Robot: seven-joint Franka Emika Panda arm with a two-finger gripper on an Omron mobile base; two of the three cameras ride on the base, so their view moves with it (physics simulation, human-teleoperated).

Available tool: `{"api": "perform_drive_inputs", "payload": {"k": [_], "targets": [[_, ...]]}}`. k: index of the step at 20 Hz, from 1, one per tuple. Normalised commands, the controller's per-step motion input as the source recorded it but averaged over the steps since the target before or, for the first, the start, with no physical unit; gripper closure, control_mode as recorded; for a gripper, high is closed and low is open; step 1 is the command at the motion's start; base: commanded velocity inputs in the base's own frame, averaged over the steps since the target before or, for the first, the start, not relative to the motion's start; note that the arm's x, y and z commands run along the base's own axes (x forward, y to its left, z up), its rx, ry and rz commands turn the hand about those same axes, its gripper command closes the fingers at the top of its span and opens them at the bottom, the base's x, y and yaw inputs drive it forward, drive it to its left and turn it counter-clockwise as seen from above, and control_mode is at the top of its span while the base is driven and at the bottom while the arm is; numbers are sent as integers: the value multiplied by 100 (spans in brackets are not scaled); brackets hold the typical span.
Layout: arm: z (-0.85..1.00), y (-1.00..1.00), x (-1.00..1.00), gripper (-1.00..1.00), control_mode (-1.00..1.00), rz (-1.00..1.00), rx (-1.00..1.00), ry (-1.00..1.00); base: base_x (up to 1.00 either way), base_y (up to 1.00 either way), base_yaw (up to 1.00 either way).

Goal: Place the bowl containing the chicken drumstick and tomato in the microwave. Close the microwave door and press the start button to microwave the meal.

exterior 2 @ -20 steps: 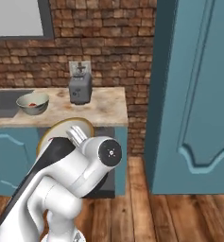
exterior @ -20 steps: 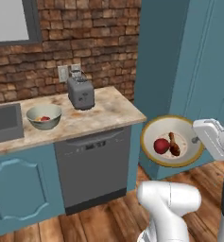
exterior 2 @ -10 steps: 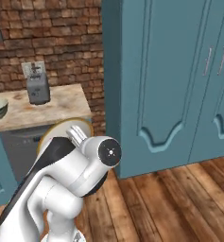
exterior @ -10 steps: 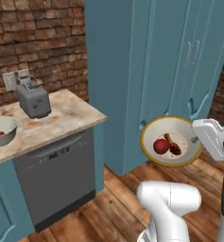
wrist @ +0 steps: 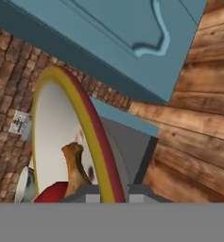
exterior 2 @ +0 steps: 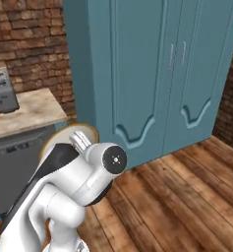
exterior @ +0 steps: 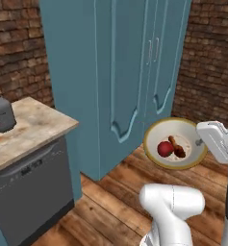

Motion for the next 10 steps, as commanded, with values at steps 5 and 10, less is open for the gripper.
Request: {"api": "perform_drive_inputs", "payload": {"k": [5, 10], "targets": [[0, 0, 0, 100, 100, 0, 0, 0, -59, 73, -9], [0, 0, 0, 100, 100, 0, 0, 0, -61, 93, -5]]}}
